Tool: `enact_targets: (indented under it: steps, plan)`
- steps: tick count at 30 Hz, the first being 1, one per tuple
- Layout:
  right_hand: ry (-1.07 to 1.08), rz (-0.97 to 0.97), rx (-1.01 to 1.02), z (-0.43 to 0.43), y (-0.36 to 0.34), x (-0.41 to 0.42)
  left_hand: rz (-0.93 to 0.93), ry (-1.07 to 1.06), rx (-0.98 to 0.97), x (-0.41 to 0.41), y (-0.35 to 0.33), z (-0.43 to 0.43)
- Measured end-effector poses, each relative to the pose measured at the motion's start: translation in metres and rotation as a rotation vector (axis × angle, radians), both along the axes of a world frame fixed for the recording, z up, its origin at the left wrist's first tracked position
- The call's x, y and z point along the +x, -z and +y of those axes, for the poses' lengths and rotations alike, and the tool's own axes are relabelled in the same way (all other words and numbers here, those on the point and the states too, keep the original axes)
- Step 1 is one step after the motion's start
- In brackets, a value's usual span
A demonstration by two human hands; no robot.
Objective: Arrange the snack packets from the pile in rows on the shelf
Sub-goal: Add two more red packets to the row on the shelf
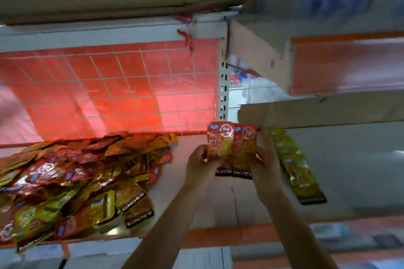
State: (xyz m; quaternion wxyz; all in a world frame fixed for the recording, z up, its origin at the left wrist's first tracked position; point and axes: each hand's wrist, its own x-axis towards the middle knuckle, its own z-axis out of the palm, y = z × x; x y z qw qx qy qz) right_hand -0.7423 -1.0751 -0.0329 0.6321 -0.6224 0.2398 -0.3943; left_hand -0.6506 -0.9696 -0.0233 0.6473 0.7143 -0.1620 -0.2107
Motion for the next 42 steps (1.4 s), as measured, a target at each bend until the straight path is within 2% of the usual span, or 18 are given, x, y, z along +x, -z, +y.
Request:
enact_targets:
  steps: [4,13,20,24,35,42]
  plan:
    - [0.065,-0.011,0.03,-0.046,-0.002,-0.069,0.108,0.09,-0.028,-0.06,0.002,-0.056]
    - [0.246,0.07,0.002,-0.146,0.005,-0.235,0.089,0.163,0.002,-0.202,0.005,-0.171]
    - [0.447,0.121,0.044,-0.207,0.008,-0.331,0.173,0.32,0.034,-0.289,0.008,-0.25]
    - [0.511,0.124,0.097,-0.244,0.011,-0.363,0.22,0.399,0.054,-0.317,0.011,-0.297]
    - [0.615,0.195,0.136,-0.402,0.01,-0.411,0.204,0.59,0.081,-0.357,0.015,-0.476]
    - [0.628,0.199,0.16,-0.463,0.012,-0.422,0.154,0.645,0.111,-0.365,0.015,-0.538]
